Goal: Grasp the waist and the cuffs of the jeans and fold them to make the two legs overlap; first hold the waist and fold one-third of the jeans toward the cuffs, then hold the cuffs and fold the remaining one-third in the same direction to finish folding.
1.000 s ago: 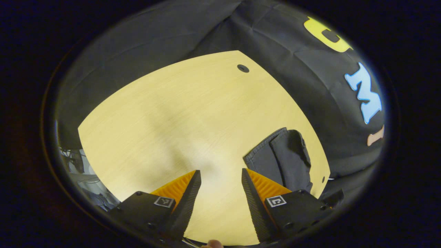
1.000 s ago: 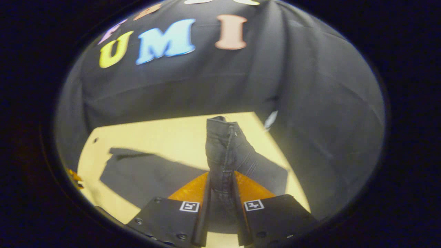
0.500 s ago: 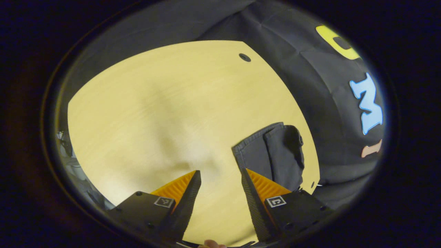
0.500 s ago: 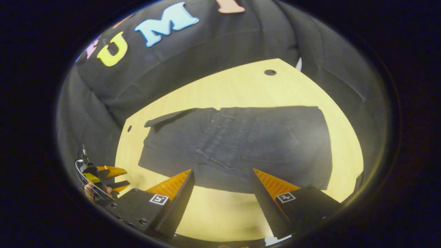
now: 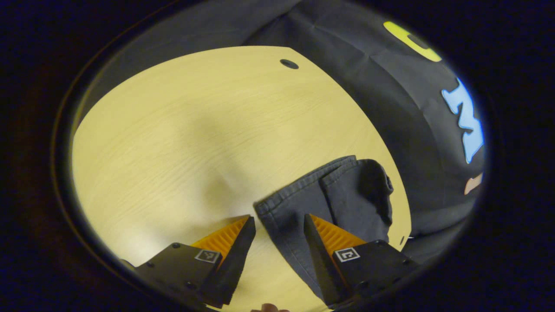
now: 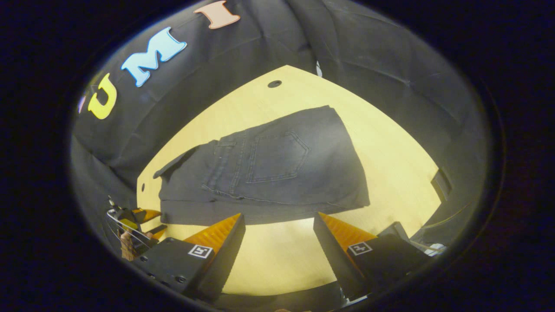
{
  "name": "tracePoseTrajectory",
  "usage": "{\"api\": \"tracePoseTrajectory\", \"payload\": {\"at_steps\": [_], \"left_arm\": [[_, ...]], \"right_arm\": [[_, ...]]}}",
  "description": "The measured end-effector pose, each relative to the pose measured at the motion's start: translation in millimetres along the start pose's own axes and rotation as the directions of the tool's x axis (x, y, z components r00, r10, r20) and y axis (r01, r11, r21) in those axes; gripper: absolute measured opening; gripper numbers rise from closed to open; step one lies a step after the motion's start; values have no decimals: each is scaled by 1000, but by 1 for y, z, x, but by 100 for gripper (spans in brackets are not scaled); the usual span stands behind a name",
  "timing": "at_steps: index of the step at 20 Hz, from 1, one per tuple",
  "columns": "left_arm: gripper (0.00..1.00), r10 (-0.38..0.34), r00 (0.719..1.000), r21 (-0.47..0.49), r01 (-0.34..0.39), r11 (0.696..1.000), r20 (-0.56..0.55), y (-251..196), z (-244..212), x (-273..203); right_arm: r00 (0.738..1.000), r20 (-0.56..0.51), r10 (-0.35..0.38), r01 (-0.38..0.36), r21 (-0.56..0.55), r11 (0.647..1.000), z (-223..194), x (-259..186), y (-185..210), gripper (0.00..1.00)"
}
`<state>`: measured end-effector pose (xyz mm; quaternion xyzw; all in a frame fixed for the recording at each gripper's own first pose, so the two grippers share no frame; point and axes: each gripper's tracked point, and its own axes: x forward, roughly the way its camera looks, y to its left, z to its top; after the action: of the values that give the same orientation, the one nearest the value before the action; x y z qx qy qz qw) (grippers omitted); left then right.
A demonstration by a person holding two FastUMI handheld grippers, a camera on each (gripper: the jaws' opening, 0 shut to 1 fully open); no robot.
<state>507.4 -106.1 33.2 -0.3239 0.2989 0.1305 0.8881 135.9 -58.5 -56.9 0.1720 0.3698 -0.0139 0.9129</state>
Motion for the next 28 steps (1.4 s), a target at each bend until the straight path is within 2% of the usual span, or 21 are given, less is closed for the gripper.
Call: {"api": "tracePoseTrajectory", "payload": {"at_steps": [2, 4, 5, 7, 9, 10, 11, 13, 14, 15, 16, 17, 19, 20, 21, 22, 23, 24, 25, 26, 28], "left_arm": [[80, 83, 996, 108, -87, 990, 36, -5, 0, 10], [80, 111, 991, 210, -126, 970, 78, -18, -1, 17], [87, 136, 987, 242, -154, 958, 90, -21, -2, 20], [87, 208, 973, 292, -228, 929, 98, -22, -2, 24], [84, 208, 970, 274, -235, 933, 123, -28, 7, 26], [80, 195, 972, 270, -224, 936, 131, -34, 11, 27], [66, 154, 979, 274, -185, 944, 131, -44, 15, 27], [23, 121, 985, 250, -150, 957, 127, -56, 25, 25], [23, 104, 986, 232, -132, 964, 130, -60, 31, 25], [9, 91, 987, 215, -117, 970, 130, -65, 38, 23], [12, 76, 990, 198, -99, 975, 119, -50, 45, 26], [12, 61, 991, 185, -82, 979, 121, -63, 26, 10], [12, -5, 985, 201, -30, 979, 173, -87, 41, -2], [9, -70, 979, 234, 23, 972, 193, -112, 39, -22], [10, -185, 959, 309, 113, 944, 216, -148, 31, -39], [12, -274, 937, 411, 167, 896, 217, -185, 17, -66], [12, -356, 912, 527, 205, 825, 203, -222, -7, -91], [12, -454, 875, 639, 255, 726, 167, -262, -37, -119], [12, -544, 833, 730, 310, 609, 99, -300, -78, -151], [12, -627, 779, 805, 364, 468, 13, -333, -128, -184], [11, -695, 688, 878, 444, 177, -208, -364, -250, -232]], "right_arm": [[1000, -7, -4, 4, 8, 1000, 0, 0, -1, 97], [1000, -16, 0, 0, 3, 1000, -3, -2, 3, 97], [1000, -24, -2, 2, -7, 1000, -6, -2, 5, 97], [999, -44, -10, 9, -26, 1000, -9, 0, 7, 97], [998, -55, -10, 8, -36, 999, -14, 0, 8, 97], [998, -56, -10, 8, -42, 999, -15, -3, 6, 97], [998, -56, -14, 12, -43, 999, -17, -3, 4, 97], [998, -57, -18, 17, -24, 1000, -17, -5, -3, 97], [998, -55, -15, 15, -4, 1000, -15, -6, -6, 97], [999, -53, -13, 13, 14, 1000, -16, -7, -7, 97], [998, -53, -13, 14, 26, 1000, -17, -7, -11, 97], [998, -55, -15, 17, 33, 999, -19, -8, -15, 97], [998, -59, -18, 21, 41, 999, -24, -10, -21, 97], [998, -61, -17, 20, 48, 999, -27, -10, -23, 97], [998, -63, -15, 19, 56, 998, -30, -11, -24, 97], [998, -60, -15, 19, 66, 998, -31, -13, -27, 97], [998, -55, -19, 23, 79, 997, -32, -15, -31, 97], [999, -48, -25, 29, 98, 995, -32, -18, -35, 97], [999, -34, -32, 36, 121, 992, -32, -22, -43, 97], [999, -16, -44, 46, 147, 988, -30, -27, -53, 97], [995, 19, -99, 93, 223, 970, -31, -42, -81, 97]]}}
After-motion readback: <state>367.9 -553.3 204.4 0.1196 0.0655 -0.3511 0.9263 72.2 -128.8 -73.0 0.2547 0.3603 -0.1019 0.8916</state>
